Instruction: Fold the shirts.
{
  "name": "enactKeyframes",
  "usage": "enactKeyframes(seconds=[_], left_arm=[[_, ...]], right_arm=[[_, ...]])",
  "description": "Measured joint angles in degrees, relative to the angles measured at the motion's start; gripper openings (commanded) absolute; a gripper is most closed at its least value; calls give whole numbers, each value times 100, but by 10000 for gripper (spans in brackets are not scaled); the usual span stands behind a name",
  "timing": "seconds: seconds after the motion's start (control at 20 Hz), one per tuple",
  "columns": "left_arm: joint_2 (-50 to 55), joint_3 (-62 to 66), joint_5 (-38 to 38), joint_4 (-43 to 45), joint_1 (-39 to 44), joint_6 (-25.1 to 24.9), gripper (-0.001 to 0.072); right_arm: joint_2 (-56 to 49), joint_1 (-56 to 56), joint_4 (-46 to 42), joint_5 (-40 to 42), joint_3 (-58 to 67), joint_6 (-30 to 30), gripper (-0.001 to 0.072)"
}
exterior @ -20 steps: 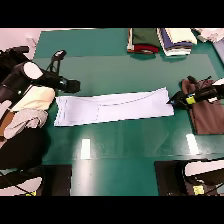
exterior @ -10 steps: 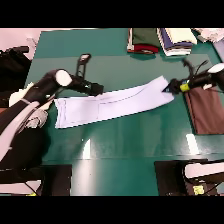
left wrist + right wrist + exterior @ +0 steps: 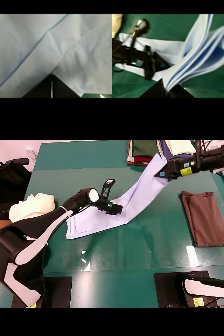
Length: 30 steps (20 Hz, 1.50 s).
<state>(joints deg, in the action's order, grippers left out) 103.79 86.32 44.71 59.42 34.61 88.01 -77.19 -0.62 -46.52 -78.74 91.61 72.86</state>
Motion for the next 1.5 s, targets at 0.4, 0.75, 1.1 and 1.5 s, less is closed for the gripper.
enactKeyframes(seconds=[0.4, 0.75, 1.1, 1.5], left_arm=[[-66, 168, 66, -103, -273, 2, 25], [-1805, 181, 640, 520, -1882, 4, 25], [-3545, 186, 1239, 1381, -3193, -35, 25], [-3897, 184, 1513, 1613, -2785, -262, 25]], right_arm=[[52, 894, 0, 70, 341, 234, 18], [-376, 2267, 393, 1016, 374, 234, 22], [-1969, 4063, 1333, 2433, 964, -389, 364], [-1624, 2955, -170, 1714, 79, -4, 539]])
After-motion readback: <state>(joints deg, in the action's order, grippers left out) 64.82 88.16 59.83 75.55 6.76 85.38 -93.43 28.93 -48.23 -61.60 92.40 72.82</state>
